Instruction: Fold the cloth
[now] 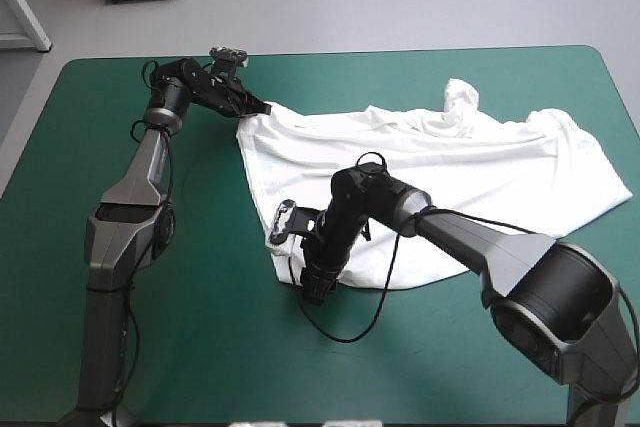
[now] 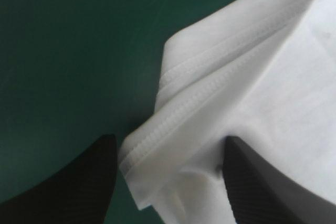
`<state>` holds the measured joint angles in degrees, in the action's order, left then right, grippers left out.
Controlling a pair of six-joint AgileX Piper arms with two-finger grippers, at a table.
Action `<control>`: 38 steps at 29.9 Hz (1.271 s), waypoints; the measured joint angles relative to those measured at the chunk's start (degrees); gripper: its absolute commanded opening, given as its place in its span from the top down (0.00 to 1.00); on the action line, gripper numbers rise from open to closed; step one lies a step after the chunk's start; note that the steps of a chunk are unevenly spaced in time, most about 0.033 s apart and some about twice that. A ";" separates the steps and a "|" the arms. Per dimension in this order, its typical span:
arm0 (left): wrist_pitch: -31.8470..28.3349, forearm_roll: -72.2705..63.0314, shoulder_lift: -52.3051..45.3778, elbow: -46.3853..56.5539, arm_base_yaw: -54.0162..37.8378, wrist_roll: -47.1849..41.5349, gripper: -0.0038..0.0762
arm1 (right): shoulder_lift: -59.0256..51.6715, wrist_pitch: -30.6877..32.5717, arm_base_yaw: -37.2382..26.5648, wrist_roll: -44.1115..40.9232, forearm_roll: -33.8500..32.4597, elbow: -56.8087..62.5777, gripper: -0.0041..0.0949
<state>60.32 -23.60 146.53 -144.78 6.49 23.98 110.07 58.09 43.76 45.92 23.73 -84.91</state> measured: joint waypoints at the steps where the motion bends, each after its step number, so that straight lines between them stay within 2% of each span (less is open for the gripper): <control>1: 0.00 0.00 0.00 0.00 0.00 0.00 0.96 | 0.22 0.00 0.11 -0.01 0.43 0.00 0.42; 3: 0.00 0.00 0.00 0.00 0.00 0.00 0.96 | 0.38 -0.06 0.37 -0.01 0.62 0.00 0.47; 13: 0.34 -1.72 0.00 0.00 0.00 0.00 0.96 | 2.36 -0.51 1.84 -4.84 -2.14 -1.19 0.96; 14: 0.54 -1.90 -0.05 0.00 0.00 0.00 0.96 | 2.42 -0.65 1.84 -5.58 -2.60 -1.27 0.97; 20: 3.94 -2.17 -1.07 0.00 0.00 0.00 0.96 | 2.41 -0.33 1.84 -8.63 -3.97 -1.79 0.97; 23: 5.62 -1.88 -3.84 0.25 0.00 0.00 0.96 | 1.86 2.22 2.19 -10.37 -6.00 -2.45 0.97; 29: 7.67 0.41 -14.04 0.30 -0.05 -0.91 0.96 | -4.85 9.80 2.07 -17.17 -15.39 -5.58 0.97; 38: 9.20 2.67 -33.31 0.30 -0.05 -4.39 0.96 | -24.75 13.20 0.60 -26.75 -30.31 -13.56 0.97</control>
<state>69.52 -20.93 113.23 -144.48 6.44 19.59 85.32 71.29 44.37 19.17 -6.57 -98.47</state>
